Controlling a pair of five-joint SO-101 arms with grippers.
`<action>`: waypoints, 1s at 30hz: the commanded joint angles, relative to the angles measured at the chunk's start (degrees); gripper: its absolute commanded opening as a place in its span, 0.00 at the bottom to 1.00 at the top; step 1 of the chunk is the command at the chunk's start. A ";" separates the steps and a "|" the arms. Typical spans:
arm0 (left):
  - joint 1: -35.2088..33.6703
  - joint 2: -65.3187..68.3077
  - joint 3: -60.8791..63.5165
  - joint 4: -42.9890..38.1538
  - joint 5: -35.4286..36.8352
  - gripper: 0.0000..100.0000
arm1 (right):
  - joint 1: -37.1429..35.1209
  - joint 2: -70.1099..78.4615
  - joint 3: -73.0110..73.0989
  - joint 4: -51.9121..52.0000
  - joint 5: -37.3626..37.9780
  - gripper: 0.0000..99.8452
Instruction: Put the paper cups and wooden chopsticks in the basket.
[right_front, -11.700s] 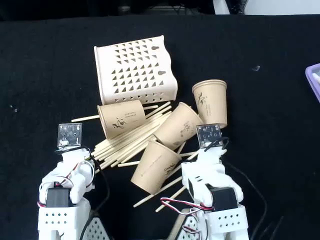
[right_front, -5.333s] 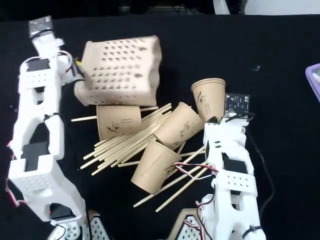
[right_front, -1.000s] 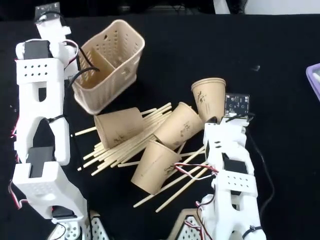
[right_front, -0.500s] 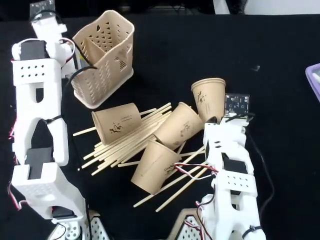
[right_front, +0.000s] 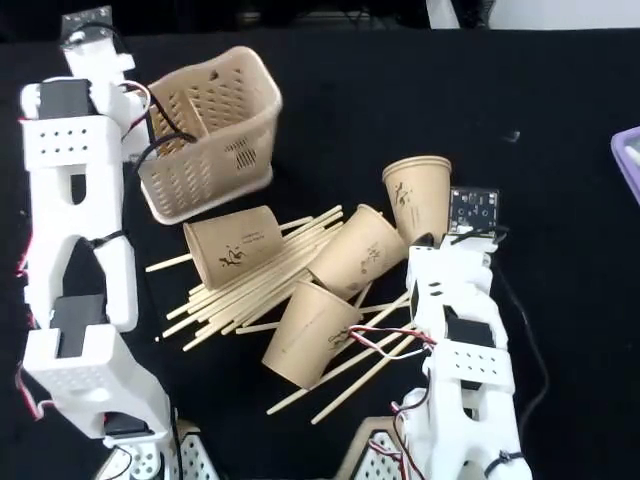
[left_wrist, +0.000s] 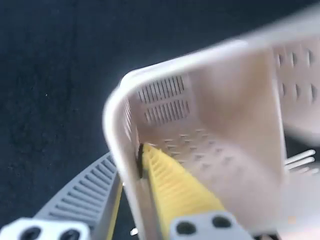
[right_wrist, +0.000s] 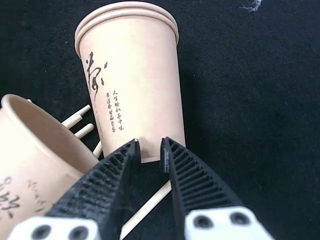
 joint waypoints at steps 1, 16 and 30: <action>2.51 -2.55 -5.32 0.09 -3.16 0.03 | -0.97 -0.92 0.04 -0.44 0.53 0.09; 11.47 -2.55 -5.05 0.53 -5.10 0.03 | -0.97 -0.92 0.13 -0.53 0.53 0.09; 10.77 -3.16 -9.36 2.81 4.22 0.24 | -0.97 -0.92 0.13 -0.44 0.53 0.09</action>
